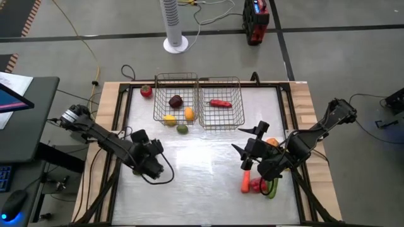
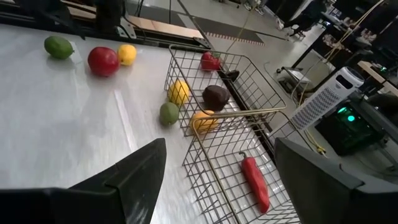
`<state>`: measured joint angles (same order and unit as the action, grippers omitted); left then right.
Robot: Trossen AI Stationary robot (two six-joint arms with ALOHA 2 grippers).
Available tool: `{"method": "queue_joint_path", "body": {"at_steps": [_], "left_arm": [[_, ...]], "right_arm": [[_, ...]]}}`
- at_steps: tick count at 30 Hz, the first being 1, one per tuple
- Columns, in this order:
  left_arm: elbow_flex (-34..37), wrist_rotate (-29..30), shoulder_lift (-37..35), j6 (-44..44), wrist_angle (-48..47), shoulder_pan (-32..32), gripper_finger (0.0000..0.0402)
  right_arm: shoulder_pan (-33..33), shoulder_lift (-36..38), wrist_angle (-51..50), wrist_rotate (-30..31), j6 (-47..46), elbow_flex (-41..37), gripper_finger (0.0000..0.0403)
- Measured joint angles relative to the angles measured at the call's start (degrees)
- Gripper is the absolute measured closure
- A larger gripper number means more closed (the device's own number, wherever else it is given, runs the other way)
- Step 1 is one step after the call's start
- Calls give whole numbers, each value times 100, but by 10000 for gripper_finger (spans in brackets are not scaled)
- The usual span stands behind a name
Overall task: Sort produce into baskets
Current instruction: Put the bottom tomato into the left wire basket
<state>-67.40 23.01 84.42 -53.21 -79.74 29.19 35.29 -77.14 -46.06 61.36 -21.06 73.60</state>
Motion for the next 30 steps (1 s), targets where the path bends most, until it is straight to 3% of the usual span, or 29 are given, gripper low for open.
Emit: {"method": "queue_joint_path", "body": {"at_steps": [7, 30], "left_arm": [[751, -531, -2, 340, 514, -277, 74], [2476, -1334, -495, 1217, 2025, -1201, 74]], "right_arm": [[-2, 0, 48, 0, 0, 0, 79], [-7, 0, 74, -37, 7, 0, 79]]}}
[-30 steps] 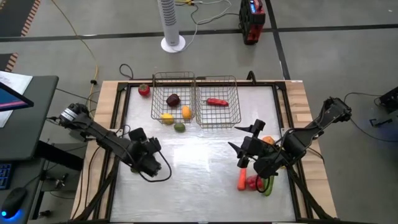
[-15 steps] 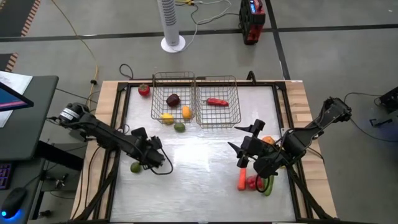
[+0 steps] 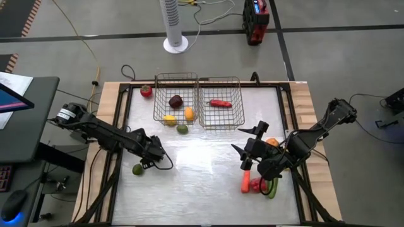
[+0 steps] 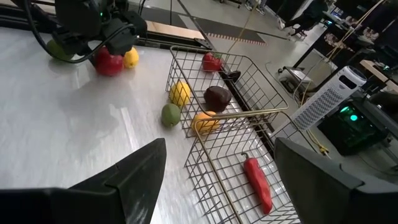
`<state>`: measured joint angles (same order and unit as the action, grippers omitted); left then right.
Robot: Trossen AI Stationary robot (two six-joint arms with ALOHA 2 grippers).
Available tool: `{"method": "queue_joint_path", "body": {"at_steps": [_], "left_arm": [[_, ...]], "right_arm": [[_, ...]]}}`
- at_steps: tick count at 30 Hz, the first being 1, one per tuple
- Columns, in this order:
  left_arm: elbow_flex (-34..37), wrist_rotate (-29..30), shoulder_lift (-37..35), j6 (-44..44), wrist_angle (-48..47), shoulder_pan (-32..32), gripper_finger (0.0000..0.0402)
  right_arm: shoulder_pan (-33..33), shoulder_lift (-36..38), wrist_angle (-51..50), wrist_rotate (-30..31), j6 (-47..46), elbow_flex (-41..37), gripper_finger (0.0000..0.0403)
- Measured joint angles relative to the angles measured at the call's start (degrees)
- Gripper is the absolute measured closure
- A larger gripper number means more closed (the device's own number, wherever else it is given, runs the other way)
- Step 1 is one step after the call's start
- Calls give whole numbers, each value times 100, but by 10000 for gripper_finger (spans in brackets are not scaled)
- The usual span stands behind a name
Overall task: Sort produce into baskets
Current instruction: Put the bottom tomato into the left wire basket
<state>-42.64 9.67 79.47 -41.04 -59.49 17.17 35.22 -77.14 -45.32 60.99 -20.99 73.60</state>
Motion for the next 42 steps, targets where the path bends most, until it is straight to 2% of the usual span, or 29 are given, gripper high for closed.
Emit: {"method": "queue_joint_path", "body": {"at_steps": [9, 11, 19, 22, 24, 28, 33, 38, 42], "left_arm": [[-75, -9, 11, 174, 118, 35, 120], [-285, 9, 21, 303, 168, 35, 129], [-1556, 767, 19, 966, 160, 7, 129], [-1945, 745, 7, 1399, 424, -35, 128], [-2061, 457, -59, 1709, 752, -98, 128], [-2103, -331, -286, 2342, 1470, -403, 128], [-2102, -382, -612, 2842, 1523, -1085, 127], [-2102, -94, -851, 3308, 2063, -1892, 127], [-2102, 734, -865, 3496, 2328, -2434, 127]], "right_arm": [[0, 0, 0, 0, 2, 0, 79], [0, 0, 0, 1, 2, 0, 79], [0, 0, 8, 2, 2, 0, 79], [0, 0, 1, 2, 2, 0, 79], [0, 0, -9, 2, 2, 0, 79], [0, 0, -123, 2, -2, 2, 79], [0, 0, -426, 7, -148, 2, 79], [-37, 0, -636, 42, -296, 2, 79], [-99, 0, -640, 44, -302, 2, 79]]}}
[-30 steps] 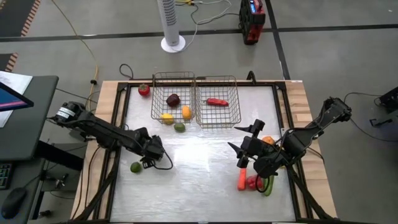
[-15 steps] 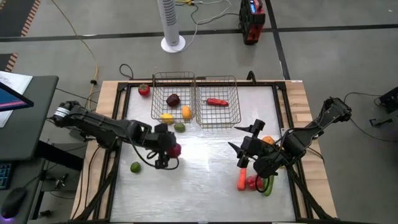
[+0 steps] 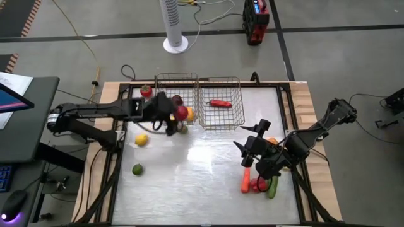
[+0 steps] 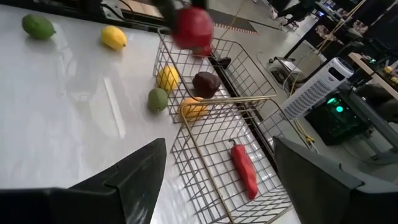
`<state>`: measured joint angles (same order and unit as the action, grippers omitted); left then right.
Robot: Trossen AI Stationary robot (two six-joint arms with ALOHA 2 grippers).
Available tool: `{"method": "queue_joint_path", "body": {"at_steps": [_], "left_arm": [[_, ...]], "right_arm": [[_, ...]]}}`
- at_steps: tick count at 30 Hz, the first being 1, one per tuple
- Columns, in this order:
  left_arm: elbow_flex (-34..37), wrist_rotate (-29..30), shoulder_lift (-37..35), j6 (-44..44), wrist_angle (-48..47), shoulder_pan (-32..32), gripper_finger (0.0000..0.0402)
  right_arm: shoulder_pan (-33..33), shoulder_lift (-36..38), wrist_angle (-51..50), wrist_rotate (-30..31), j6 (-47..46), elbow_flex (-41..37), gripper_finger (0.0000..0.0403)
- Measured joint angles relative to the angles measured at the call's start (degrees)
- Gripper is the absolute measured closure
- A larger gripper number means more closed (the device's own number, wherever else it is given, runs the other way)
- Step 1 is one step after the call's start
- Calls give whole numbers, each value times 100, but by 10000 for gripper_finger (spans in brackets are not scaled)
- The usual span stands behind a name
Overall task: Sort produce into baskets
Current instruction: Put the bottom tomato into the left wire basket, then put the lemon into the left wire basket
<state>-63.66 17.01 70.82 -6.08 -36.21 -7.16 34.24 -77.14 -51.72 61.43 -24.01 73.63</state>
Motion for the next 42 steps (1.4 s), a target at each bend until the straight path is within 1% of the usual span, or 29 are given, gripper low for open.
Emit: {"method": "queue_joint_path", "body": {"at_steps": [2, 4, 7, 10, 12, 14, 16, 18, 20, 22, 28, 30, 32, 35, 37, 39, 42], "left_arm": [[0, 537, 68, -95, 6, -260, 127], [0, 874, 166, -442, -40, -515, 124], [0, 824, 314, -541, -89, -789, 106], [0, 779, 444, -510, -84, -875, 70], [-1, 814, 488, -272, -86, -876, 43], [-75, 890, 495, -21, -299, -853, 22], [-232, 899, 495, 80, -693, -791, 8], [-447, 846, 495, -60, -1186, -667, 5], [-696, 570, 495, -323, -1804, -456, 9], [-860, 343, 493, -586, -2395, -118, 17], [-825, 330, 490, -1830, -4188, 1001, 46], [-697, 434, 493, -2362, -4578, 1324, 52], [-471, 573, 447, -2810, -4714, 1599, 55], [-37, 503, 352, -3181, -4709, 1861, 55], [296, 417, 344, -3255, -4657, 1918, 56], [612, 457, 342, -3266, -4579, 1912, 56], [1056, 429, 337, -3097, -4292, 1777, 56]], "right_arm": [[-28, 0, -2, 0, -10, 0, 79], [-28, 0, -14, 0, -23, 0, 79], [-26, 0, -47, 0, -60, 0, 79], [-26, 0, -55, 0, -60, 0, 79], [-26, 0, -57, 0, -61, 0, 79], [-26, 0, -62, 1, -99, 0, 79], [-26, 0, -80, 2, -116, 0, 79], [-26, 0, -105, 2, -148, 0, 79], [-26, 0, -162, 2, -197, 0, 79], [-26, 0, -227, 2, -254, 0, 79], [-26, 0, -228, 9, -300, 0, 79], [-26, 0, -228, 9, -343, 0, 79], [-20, 0, -224, 8, -389, 0, 79], [-15, 0, -220, 7, -448, 0, 79], [-15, 0, -216, 7, -450, 0, 79], [-15, 0, -204, 7, -450, 0, 79], [-15, 0, -200, 7, -450, 0, 79]]}}
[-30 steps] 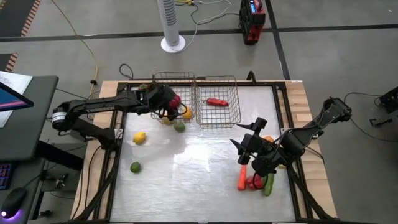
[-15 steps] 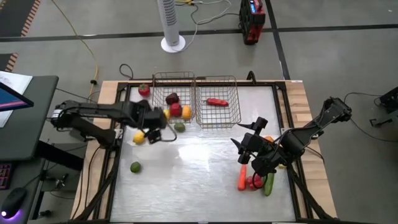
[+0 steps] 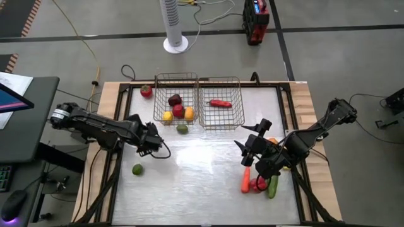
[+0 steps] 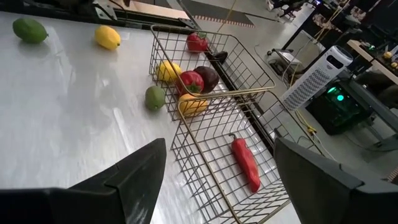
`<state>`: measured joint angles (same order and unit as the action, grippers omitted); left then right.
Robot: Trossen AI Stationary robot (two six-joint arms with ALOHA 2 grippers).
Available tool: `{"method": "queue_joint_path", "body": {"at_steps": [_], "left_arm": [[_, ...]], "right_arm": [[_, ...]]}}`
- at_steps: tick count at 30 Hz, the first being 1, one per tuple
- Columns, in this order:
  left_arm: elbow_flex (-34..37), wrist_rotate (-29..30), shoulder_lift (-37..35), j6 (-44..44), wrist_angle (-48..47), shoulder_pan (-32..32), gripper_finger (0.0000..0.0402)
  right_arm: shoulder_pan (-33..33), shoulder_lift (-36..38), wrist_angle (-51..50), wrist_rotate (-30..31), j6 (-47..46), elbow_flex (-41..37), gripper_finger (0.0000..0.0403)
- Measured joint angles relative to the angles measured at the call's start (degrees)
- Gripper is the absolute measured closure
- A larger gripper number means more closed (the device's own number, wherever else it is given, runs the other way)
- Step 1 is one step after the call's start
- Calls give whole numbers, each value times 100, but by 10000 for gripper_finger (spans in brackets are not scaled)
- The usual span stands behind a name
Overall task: Sort produce into baskets
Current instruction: Put the lemon into the left wire basket
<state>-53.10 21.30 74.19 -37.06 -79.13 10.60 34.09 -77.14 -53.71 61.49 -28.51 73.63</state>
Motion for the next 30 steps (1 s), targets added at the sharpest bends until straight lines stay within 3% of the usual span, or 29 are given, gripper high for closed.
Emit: {"method": "queue_joint_path", "body": {"at_steps": [5, 10, 21, 25, 30], "left_arm": [[634, -369, 0, 183, 492, -440, 56], [1088, -318, 0, 230, 844, -766, 56], [1884, -931, -2, 403, 1903, -1007, 62], [1968, -1006, -2, 357, 1899, -1005, 99], [1883, -1006, -2, 352, 1874, -1007, 177]], "right_arm": [[0, 0, 2, 0, -1, 0, 79], [0, 0, 4, 0, -1, 0, 79], [0, 0, 15, 0, -1, 0, 79], [0, 0, 16, 2, 2, 0, 79], [-4, 0, 17, 2, -1, 0, 79]]}}
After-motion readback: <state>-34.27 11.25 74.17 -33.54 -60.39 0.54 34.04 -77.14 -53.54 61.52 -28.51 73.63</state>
